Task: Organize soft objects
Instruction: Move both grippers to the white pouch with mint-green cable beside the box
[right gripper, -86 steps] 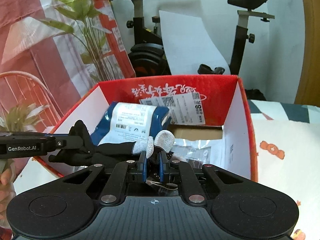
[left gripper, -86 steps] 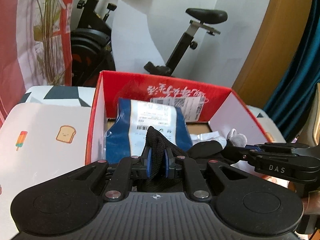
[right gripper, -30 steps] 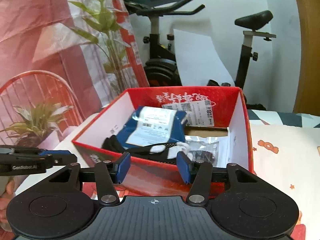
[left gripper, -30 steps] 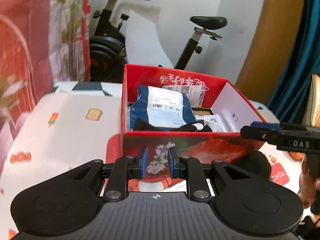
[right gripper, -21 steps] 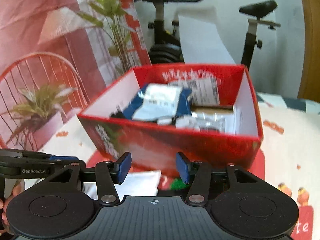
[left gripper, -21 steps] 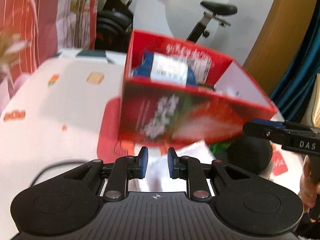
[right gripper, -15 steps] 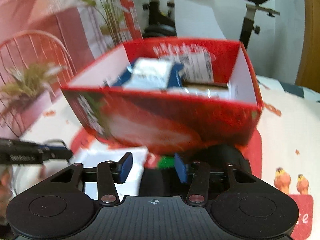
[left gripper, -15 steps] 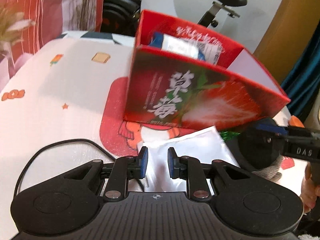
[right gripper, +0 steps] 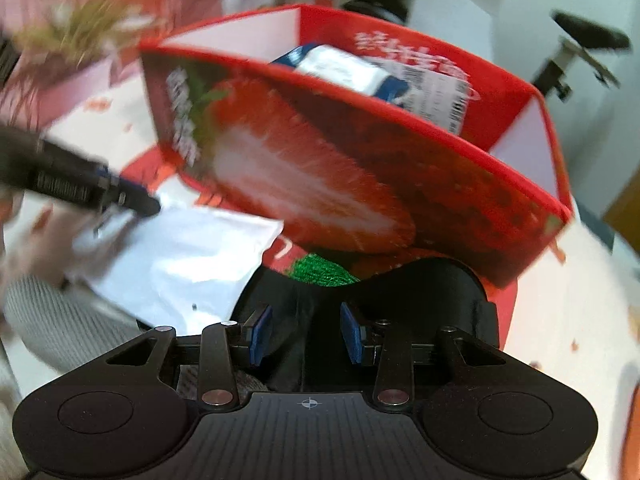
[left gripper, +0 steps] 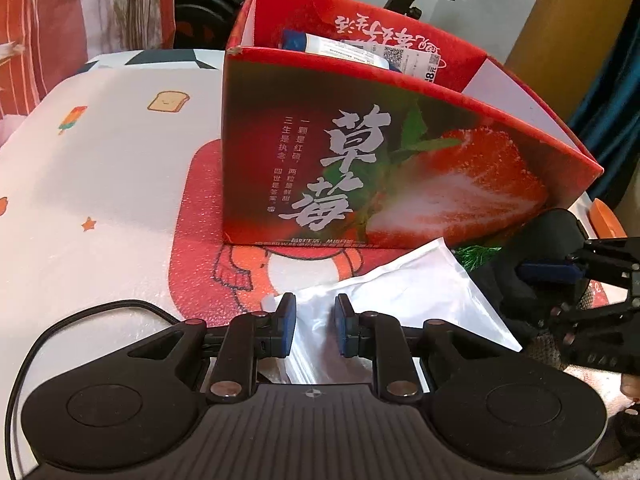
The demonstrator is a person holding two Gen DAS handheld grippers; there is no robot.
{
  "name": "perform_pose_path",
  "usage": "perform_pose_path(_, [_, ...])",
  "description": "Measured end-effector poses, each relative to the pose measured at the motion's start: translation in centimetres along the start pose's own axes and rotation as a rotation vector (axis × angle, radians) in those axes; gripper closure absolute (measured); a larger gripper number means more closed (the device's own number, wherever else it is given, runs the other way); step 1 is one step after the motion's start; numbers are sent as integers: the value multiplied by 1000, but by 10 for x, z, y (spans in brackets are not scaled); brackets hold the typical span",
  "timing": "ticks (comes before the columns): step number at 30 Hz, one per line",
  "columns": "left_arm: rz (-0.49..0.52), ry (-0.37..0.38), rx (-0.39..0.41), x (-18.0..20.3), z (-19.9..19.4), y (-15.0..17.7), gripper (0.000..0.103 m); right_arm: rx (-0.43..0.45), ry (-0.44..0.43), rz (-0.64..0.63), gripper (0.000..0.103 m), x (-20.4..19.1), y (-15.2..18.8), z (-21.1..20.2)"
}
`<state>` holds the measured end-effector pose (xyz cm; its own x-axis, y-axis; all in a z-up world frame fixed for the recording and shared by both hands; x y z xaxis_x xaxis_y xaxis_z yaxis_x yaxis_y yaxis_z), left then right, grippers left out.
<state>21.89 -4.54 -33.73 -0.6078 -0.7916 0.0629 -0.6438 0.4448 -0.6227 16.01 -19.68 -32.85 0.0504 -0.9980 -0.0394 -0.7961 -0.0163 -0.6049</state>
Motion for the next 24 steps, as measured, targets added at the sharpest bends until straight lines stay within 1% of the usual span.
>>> perform_pose_path(3, [-5,16,-2,-3,1,0,78,-31,4,-74,66,-6,1,7])
perform_pose_path(7, [-28,34,4,-7,3,0,78,-67,-5,-139,66,-12,-1,14])
perform_pose_path(11, [-37,37,10,-8,3,3,78,-84,-25,-164,65,-18,-5,20])
perform_pose_path(15, [-56,58,9,-12,3,4,78,-86,-33,-199,67,-25,-7,23])
perform_pose_path(20, [-50,78,7,-15,7,0,78,-87,-44,-218,67,-28,-9,24])
perform_pose_path(24, [-48,81,11,-15,6,1,78,-122,-69,-258,67,-25,-6,19])
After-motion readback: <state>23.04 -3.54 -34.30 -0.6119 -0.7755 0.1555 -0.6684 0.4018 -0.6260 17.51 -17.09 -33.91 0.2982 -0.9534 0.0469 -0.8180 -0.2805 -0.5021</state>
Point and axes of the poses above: each gripper's, at about its wrist camera, not at the fingertips, and z roughly the way its jaws point, x to its right, y to its underside, the point moved 6 cm from there along z, roughly the way its jaws point, and after that the axes turned 15 degrees about z, right-handed, at the moved point
